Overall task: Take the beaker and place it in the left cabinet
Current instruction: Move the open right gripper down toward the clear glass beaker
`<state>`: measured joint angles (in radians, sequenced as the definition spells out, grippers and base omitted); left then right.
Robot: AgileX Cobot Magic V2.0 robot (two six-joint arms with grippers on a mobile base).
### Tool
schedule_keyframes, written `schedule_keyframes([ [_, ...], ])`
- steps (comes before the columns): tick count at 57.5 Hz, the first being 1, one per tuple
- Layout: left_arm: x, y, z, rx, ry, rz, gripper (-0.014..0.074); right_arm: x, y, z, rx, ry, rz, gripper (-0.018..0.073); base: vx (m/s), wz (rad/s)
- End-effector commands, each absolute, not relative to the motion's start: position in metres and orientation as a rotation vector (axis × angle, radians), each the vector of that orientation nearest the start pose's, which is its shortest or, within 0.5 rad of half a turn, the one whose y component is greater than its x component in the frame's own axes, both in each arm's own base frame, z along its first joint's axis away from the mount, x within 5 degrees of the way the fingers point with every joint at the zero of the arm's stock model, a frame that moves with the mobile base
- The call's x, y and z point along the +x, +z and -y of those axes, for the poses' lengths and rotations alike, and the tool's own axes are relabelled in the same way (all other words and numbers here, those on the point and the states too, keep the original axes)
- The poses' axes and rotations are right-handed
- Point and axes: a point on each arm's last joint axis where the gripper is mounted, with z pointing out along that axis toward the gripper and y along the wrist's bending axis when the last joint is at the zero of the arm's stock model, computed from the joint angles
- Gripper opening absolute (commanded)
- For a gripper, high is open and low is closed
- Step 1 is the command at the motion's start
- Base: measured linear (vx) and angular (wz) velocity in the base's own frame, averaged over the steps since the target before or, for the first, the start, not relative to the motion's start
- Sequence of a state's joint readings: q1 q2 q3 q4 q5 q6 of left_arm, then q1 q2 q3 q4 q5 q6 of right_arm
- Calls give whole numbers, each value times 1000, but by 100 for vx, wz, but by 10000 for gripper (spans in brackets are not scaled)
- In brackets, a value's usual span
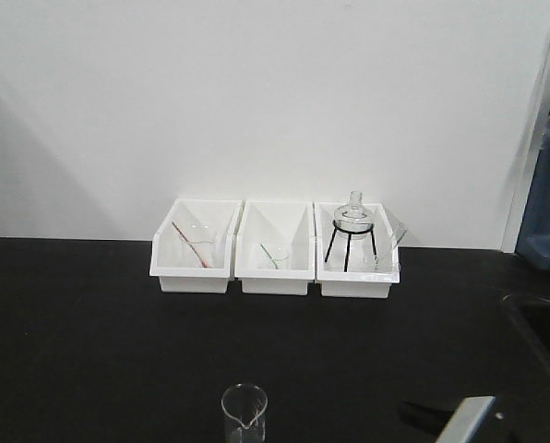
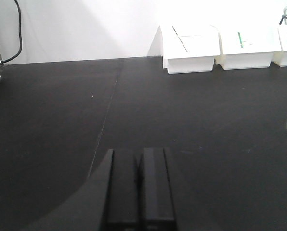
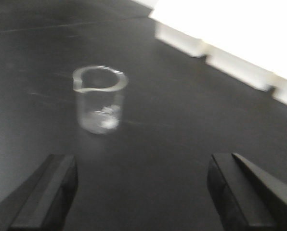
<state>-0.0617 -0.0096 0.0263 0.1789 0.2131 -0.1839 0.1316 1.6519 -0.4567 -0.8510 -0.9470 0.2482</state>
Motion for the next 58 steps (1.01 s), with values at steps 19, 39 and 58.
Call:
schedule_keyframes([
  [19,55,197,1,22,-42,-1602,4,303,149,-174,-841,591,-1584,600,0,0],
  [39,55,197,1,22,-42,-1602,4,333,127,-210,-835,611,-1585,592,0,0],
  [58,55,197,1,22,-42,-1602,4,361,123,-226,-803,640,-1548,592,0,0],
])
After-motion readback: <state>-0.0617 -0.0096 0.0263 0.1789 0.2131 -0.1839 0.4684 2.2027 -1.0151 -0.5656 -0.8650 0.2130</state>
